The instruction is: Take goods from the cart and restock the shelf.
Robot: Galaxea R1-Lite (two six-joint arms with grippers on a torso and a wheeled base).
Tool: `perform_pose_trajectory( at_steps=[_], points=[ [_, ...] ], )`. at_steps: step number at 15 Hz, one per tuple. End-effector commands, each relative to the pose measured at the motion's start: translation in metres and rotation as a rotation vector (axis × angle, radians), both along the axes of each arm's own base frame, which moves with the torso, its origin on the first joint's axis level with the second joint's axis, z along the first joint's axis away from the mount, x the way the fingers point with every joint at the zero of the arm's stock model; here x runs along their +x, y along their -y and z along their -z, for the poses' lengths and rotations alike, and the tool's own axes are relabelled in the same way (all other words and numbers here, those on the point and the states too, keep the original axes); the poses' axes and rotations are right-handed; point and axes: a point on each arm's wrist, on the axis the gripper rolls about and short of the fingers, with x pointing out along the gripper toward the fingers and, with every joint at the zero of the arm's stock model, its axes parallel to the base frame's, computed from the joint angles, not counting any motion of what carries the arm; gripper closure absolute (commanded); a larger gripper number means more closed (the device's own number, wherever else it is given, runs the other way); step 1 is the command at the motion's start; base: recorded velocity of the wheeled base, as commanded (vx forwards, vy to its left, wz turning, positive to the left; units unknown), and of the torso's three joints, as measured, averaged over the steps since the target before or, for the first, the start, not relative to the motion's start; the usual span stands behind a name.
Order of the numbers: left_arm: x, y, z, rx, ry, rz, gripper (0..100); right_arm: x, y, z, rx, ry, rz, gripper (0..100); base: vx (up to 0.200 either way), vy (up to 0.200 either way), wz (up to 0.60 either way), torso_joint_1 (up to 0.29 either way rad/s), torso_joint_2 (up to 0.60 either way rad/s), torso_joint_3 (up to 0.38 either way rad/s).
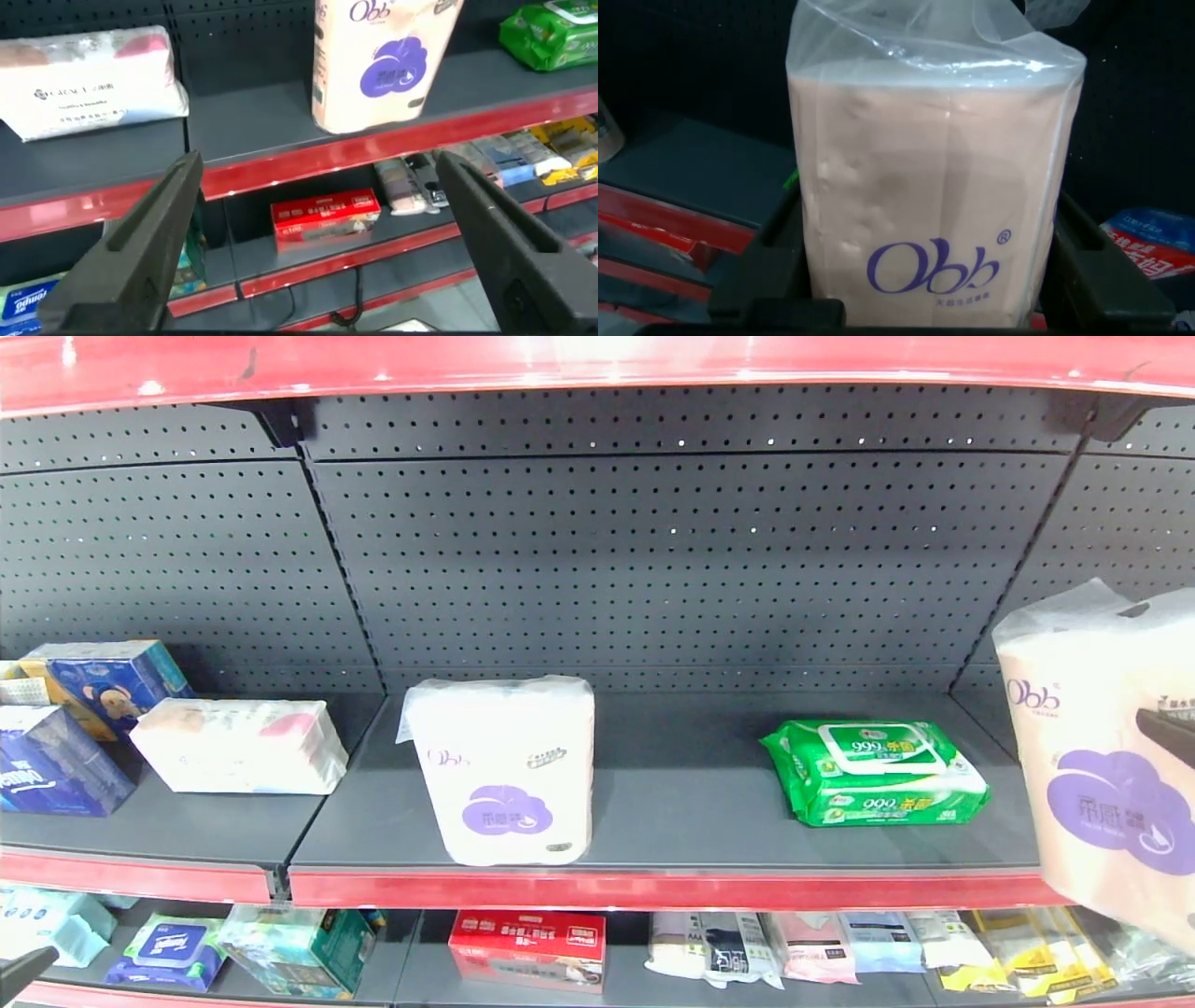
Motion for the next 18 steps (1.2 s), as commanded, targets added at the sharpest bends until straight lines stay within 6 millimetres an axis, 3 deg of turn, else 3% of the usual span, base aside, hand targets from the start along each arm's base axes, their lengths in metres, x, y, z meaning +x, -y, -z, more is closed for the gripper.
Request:
perform_pose_trajectory(
  at_steps=[1, 13, 18],
  points=[
    [0.0007, -0.0001, -0.0041, 0.004, 0.008, -0.002, 0, 0.0104, -0.0006, 0.0029, -0.002, -0.034, -0.014, 100, 0.0, 0.0, 0.0, 0.0, 0.0, 0.0],
    [-0.0011, -0.0005, -0.0051, 0.017, 0.027, -0.029, 0, 0.0114, -0.001, -0.0015, 0.0, -0.021, -0.033, 100, 0.0, 0.0, 0.0, 0.0, 0.0, 0.0],
    [-0.0015, -0.0004, -0.0047, 0.017, 0.028, -0.029, 0, 0.0085, -0.0059, 0.0004, -0.009, -0.02, -0.088, 100, 0.0, 0.0, 0.6, 0.0, 0.0, 0.004]
  ],
)
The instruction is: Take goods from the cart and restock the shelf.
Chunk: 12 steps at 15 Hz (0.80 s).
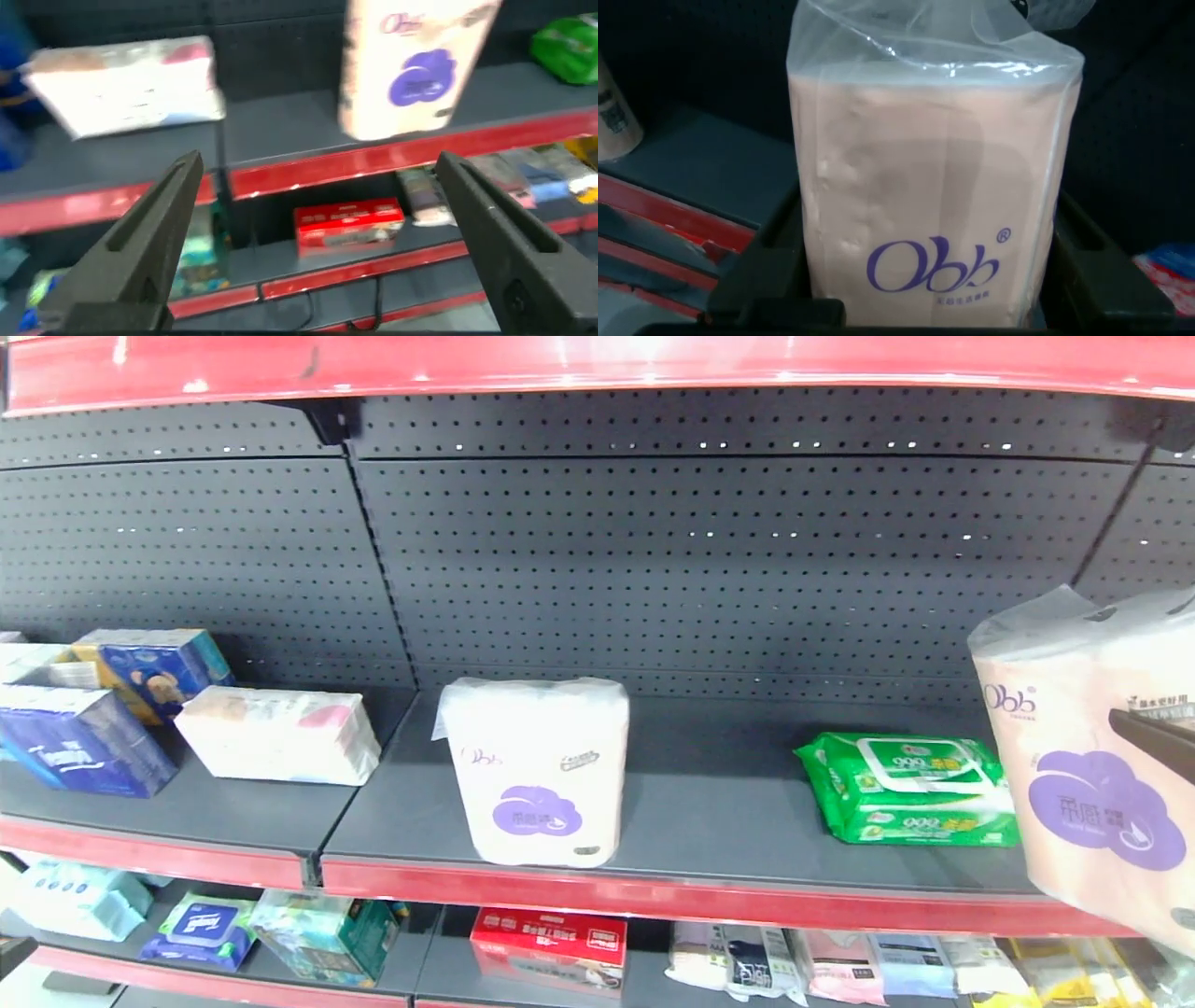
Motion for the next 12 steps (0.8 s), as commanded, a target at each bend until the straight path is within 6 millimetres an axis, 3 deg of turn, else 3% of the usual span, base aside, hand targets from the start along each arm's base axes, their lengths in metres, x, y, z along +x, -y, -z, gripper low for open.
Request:
perform_pose_trajectory(
  at_steps=[1, 3, 7, 11, 12],
  points=[
    [0.0, 0.0, 0.001, 0.0, -0.002, 0.0, 0, -0.003, -0.009, -0.001, -0.003, 0.009, -0.089, 100, 0.0, 0.0, 0.6, 0.002, 0.01, -0.002],
    [0.0, 0.0, 0.001, 0.0, -0.001, 0.0, 0, 0.0, -0.012, -0.001, -0.006, 0.002, -0.115, 100, 0.0, 0.0, 0.6, 0.012, 0.0, 0.002],
    [-0.002, 0.0, 0.002, 0.0, 0.004, 0.0, 0, 0.003, -0.013, 0.001, -0.003, -0.013, -0.116, 100, 0.0, 0.0, 0.0, 0.0, 0.0, 0.0],
    [-0.005, 0.001, 0.006, 0.001, 0.009, -0.001, 0, 0.025, -0.016, -0.001, 0.009, 0.006, -0.116, 100, 0.0, 0.0, 0.0, 0.0, 0.0, 0.0],
    [-0.01, 0.001, 0.01, 0.001, 0.002, -0.007, 0, 0.044, -0.02, 0.0, 0.014, 0.019, -0.132, 100, 0.0, 0.0, 0.0, 0.0, 0.0, 0.0]
  ],
)
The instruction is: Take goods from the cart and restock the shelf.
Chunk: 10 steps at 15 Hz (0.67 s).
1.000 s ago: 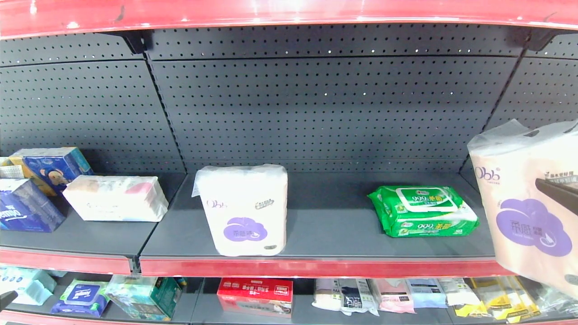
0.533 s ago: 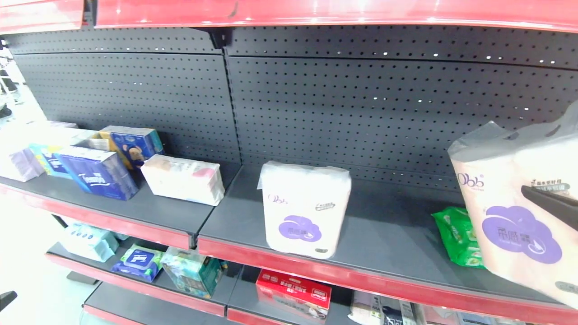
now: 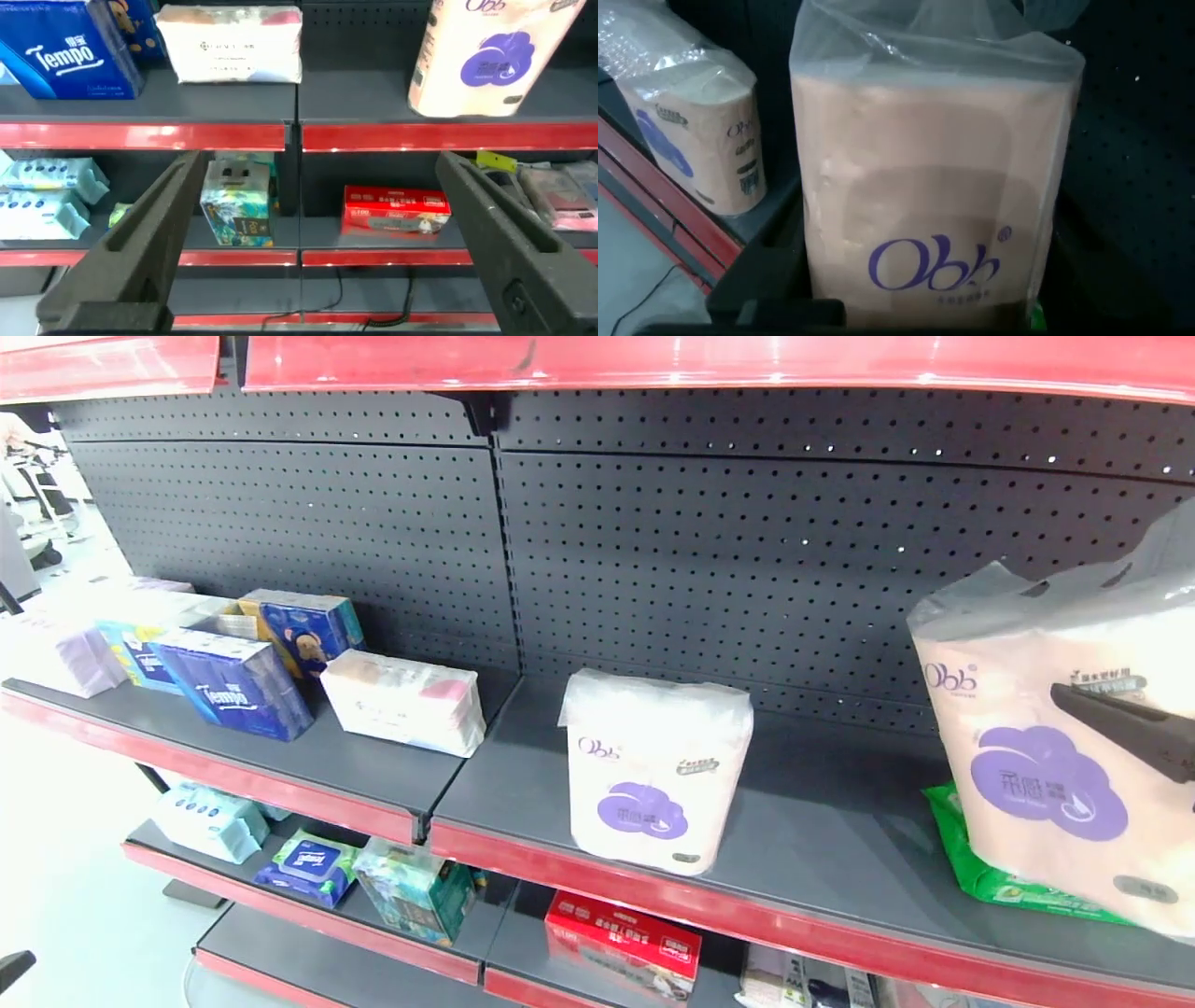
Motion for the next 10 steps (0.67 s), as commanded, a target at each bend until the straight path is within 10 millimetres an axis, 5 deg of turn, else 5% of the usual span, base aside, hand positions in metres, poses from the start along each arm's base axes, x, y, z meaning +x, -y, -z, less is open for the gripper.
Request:
perform_pose_trajectory(
  at_steps=[1, 5, 10],
  points=[
    [-0.009, 0.001, 0.006, 0.001, 0.006, -0.005, 0, 0.031, -0.009, 0.006, 0.016, -0.027, -0.046, 100, 0.0, 0.0, 0.0, 0.0, 0.0, 0.0],
    [-0.023, 0.002, 0.043, -0.009, 0.03, -0.014, 0, 0.053, -0.021, 0.01, 0.082, -0.045, -0.109, 100, 0.0, 0.0, 0.0, 0.0, 0.0, 0.0],
    [-0.021, 0.001, 0.05, -0.008, 0.01, -0.077, 0, 0.087, -0.028, 0.022, 0.104, -0.031, -0.118, 100, 0.0, 0.0, 0.0, 0.0, 0.0, 0.0]
  ],
)
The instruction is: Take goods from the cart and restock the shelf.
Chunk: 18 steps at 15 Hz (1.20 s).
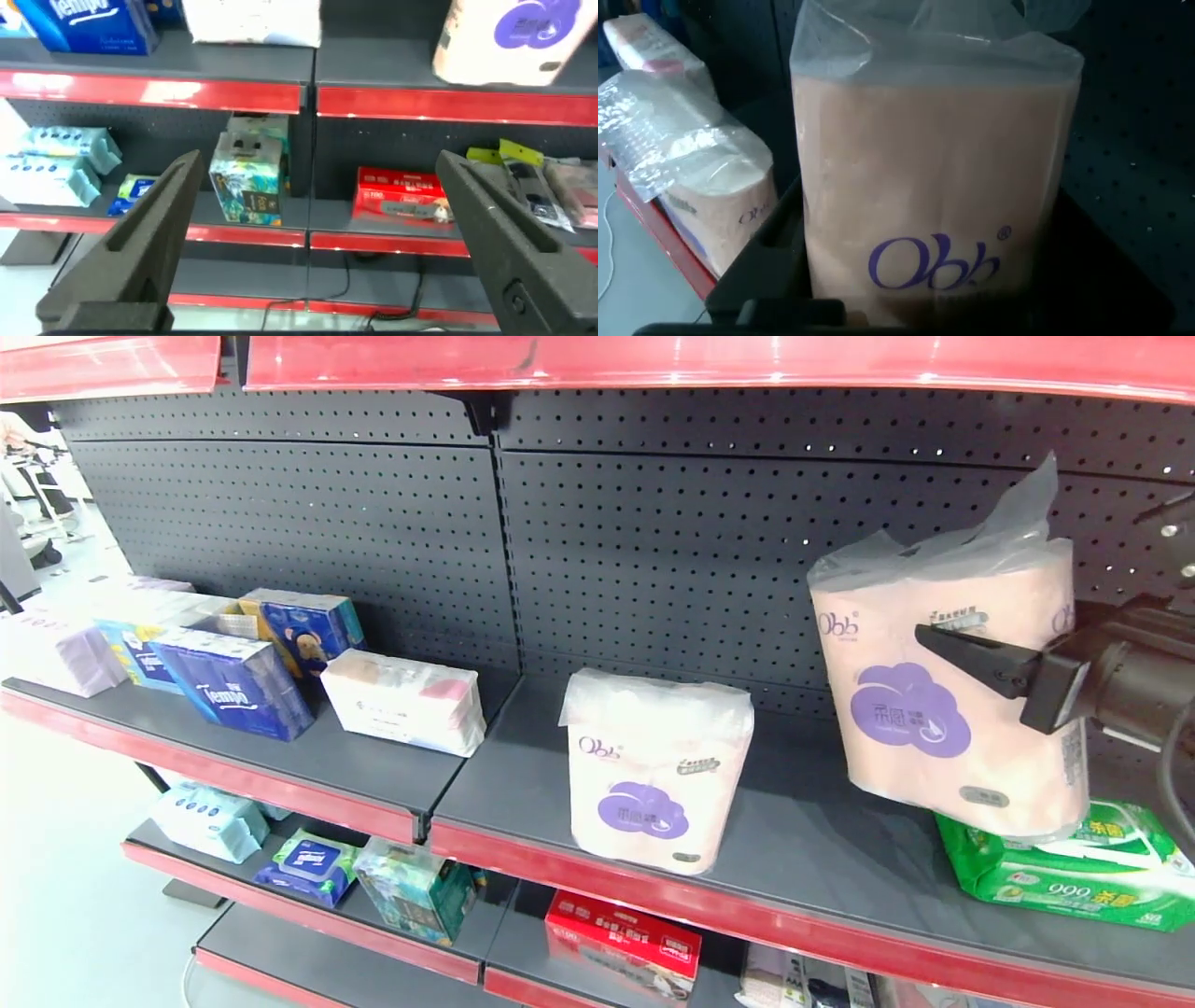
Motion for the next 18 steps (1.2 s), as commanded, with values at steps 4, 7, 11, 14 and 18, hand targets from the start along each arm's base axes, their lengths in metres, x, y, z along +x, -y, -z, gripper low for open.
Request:
perform_pose_trajectory(
  at_steps=[4, 7, 11, 14, 18],
  points=[
    [0.0, -0.004, 0.002, -0.025, 0.018, -0.201, 0, 0.028, -0.005, 0.022, 0.002, -0.093, -0.007, 100, 0.0, 0.0, 0.0, 0.0, 0.0, 0.0],
    [0.002, -0.005, 0.004, -0.06, 0.039, -0.242, 0, 0.037, -0.007, 0.024, 0.006, -0.073, -0.007, 100, 0.0, 0.0, 0.0, 0.0, 0.0, 0.0],
    [0.002, -0.007, 0.008, -0.017, 0.012, -0.329, 0, 0.037, -0.005, 0.024, 0.008, -0.074, 0.001, 100, 0.0, 0.0, 0.0, 0.0, 0.0, 0.0],
    [0.002, -0.007, 0.008, -0.007, 0.008, -0.276, 0, 0.044, -0.008, 0.022, 0.009, -0.069, -0.011, 100, 0.0, 0.0, 0.0, 0.0, 0.0, 0.0],
    [0.002, -0.007, 0.008, -0.01, 0.01, -0.278, 0, 0.052, -0.01, 0.026, 0.008, -0.086, -0.029, 100, 0.0, 0.0, 0.0, 0.0, 0.0, 0.0]
  ],
)
